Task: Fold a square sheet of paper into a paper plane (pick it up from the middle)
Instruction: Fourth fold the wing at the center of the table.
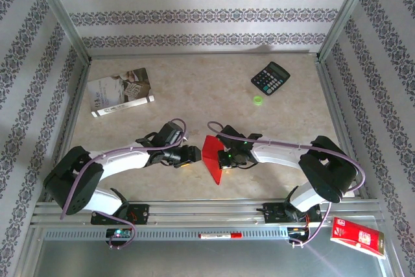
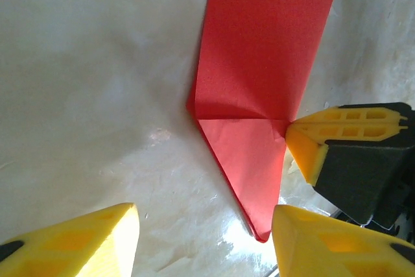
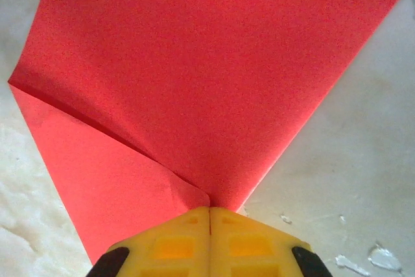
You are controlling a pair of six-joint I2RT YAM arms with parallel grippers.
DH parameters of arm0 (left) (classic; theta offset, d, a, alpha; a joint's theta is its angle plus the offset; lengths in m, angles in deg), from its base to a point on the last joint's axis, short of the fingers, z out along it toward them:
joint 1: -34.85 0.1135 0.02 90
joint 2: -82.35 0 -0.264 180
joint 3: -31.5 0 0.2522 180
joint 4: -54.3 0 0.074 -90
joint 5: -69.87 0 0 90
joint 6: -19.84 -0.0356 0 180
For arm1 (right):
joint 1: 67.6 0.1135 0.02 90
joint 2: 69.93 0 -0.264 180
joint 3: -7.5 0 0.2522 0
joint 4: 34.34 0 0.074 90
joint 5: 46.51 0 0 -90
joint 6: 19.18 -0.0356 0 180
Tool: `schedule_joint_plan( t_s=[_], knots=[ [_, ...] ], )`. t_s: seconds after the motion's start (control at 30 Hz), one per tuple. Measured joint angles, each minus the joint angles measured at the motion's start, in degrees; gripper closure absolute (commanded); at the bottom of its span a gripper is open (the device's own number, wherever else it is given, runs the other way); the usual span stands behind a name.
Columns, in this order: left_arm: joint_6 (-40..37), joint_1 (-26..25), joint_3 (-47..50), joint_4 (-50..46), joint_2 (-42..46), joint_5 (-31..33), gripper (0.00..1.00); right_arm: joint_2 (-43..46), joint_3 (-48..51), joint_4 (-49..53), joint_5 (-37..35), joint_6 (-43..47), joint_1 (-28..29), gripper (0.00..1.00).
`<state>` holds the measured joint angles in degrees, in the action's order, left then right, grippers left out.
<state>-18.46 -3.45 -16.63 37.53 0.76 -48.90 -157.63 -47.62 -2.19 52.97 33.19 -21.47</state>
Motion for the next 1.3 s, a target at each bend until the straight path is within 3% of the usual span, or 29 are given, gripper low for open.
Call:
schedule_joint_plan(
  t_s=[0.5, 1.3],
  knots=[
    [1.6, 0.5, 0.0, 2.3, -2.3, -0.1, 0.52, -0.7, 3.4, -9.4, 13.9, 6.0, -4.2, 1.0],
    [2.3, 1.6, -2.4, 2.0, -7.3, -2.5, 0.56, -2.1, 4.0, -11.5, 15.7, 6.6, -5.5, 1.0]
  ],
)
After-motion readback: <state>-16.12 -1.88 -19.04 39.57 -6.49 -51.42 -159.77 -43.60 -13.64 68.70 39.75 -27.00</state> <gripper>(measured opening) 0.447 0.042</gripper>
